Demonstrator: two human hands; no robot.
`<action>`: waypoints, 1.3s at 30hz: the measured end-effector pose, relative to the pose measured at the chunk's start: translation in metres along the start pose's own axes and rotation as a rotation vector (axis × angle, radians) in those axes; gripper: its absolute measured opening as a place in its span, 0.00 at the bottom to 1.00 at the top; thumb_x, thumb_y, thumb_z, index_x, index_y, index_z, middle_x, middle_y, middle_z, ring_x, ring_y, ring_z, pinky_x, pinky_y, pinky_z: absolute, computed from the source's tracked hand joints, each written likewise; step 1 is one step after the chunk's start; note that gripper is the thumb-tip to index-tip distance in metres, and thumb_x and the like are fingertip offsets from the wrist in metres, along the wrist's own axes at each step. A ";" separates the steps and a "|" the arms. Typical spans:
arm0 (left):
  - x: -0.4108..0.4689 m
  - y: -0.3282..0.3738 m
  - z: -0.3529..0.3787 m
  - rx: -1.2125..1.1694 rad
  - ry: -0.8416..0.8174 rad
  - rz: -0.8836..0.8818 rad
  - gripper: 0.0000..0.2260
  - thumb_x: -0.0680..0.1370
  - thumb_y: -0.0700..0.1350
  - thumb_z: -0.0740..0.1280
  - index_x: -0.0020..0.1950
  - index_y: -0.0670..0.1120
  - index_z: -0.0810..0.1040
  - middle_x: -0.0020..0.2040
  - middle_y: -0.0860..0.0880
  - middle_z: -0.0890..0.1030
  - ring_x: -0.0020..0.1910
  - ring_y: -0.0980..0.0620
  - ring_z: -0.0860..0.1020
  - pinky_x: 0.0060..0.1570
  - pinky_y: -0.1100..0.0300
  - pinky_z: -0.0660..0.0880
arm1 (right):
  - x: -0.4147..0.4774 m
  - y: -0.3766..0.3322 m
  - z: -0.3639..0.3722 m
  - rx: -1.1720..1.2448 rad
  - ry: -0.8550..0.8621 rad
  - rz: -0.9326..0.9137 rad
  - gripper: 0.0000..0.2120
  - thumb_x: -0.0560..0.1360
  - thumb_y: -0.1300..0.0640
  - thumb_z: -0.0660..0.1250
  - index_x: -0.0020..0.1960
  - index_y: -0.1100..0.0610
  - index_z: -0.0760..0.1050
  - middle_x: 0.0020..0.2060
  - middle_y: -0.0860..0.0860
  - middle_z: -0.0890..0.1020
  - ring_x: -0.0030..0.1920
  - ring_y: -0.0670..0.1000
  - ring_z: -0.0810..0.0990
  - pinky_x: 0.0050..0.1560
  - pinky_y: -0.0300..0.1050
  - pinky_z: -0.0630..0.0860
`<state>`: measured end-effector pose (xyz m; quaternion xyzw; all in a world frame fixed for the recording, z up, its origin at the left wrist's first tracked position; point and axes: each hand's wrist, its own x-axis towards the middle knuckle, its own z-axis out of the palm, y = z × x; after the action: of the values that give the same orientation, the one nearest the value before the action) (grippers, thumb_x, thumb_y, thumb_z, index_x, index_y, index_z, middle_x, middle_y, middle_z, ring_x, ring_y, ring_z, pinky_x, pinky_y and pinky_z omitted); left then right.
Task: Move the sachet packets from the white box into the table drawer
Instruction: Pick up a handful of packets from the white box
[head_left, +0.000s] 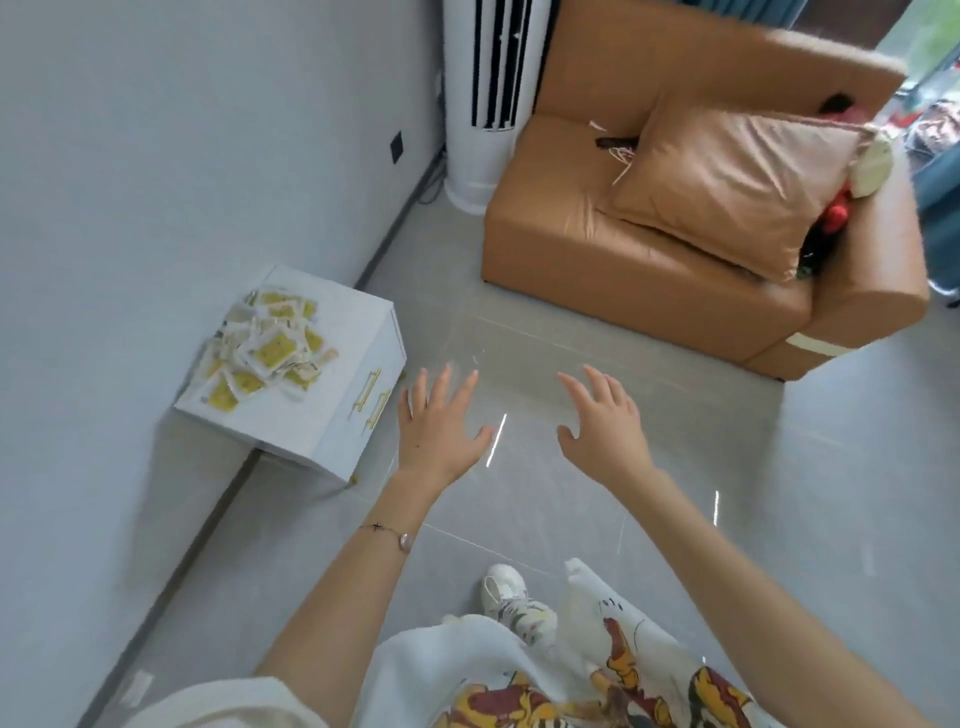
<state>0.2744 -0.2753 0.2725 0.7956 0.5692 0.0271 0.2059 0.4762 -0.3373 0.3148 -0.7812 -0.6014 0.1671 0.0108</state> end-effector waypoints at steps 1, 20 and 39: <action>0.007 -0.004 -0.003 -0.011 0.017 -0.034 0.33 0.77 0.62 0.60 0.78 0.58 0.51 0.80 0.50 0.50 0.78 0.44 0.44 0.75 0.44 0.42 | 0.015 -0.004 -0.004 -0.008 -0.014 -0.036 0.32 0.77 0.52 0.63 0.78 0.49 0.55 0.77 0.54 0.54 0.77 0.57 0.52 0.75 0.53 0.52; 0.103 -0.209 -0.062 -0.099 0.128 -0.570 0.33 0.77 0.61 0.61 0.79 0.57 0.52 0.80 0.50 0.51 0.78 0.44 0.46 0.74 0.43 0.48 | 0.267 -0.203 0.026 -0.082 -0.211 -0.489 0.33 0.74 0.56 0.64 0.77 0.49 0.56 0.74 0.54 0.60 0.74 0.58 0.57 0.72 0.53 0.56; 0.206 -0.395 0.020 -0.431 0.139 -1.087 0.32 0.79 0.57 0.63 0.79 0.54 0.52 0.79 0.50 0.54 0.78 0.46 0.47 0.75 0.49 0.47 | 0.479 -0.377 0.220 -0.064 -0.524 -0.477 0.28 0.77 0.53 0.62 0.75 0.49 0.59 0.73 0.53 0.64 0.71 0.58 0.64 0.68 0.57 0.65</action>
<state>-0.0010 0.0126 0.0731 0.3262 0.8892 0.0848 0.3095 0.1686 0.1783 0.0706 -0.5494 -0.7541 0.3357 -0.1297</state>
